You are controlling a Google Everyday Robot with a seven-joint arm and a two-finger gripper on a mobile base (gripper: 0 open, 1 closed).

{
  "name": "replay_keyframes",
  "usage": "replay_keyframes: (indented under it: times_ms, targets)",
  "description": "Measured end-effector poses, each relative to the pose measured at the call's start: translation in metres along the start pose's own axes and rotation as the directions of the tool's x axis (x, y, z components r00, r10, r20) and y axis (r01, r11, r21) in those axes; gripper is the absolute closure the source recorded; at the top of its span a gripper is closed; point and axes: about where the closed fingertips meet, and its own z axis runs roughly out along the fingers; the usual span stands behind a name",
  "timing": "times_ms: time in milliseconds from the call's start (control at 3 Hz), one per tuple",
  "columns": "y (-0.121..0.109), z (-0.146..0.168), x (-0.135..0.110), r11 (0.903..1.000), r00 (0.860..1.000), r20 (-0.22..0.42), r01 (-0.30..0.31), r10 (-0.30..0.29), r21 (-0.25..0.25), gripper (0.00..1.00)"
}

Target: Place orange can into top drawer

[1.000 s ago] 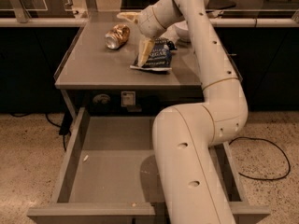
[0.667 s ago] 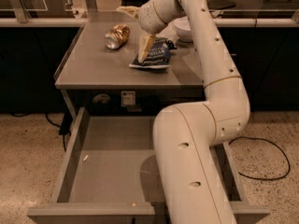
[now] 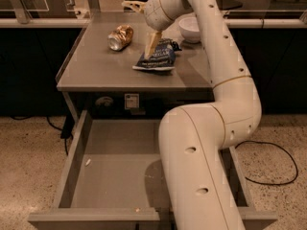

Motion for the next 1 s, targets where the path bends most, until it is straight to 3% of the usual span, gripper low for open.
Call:
replay_keyframes:
  times_ms: [333,1000]
  targets:
    - [0.0061,0.0364,0.0079,0.9999,0.999,0.039,0.006,-0.007,0.014,0.00]
    - [0.0056,0.0404,0.0064,0.9999,0.999,0.051,-0.001,0.000,0.014,0.00]
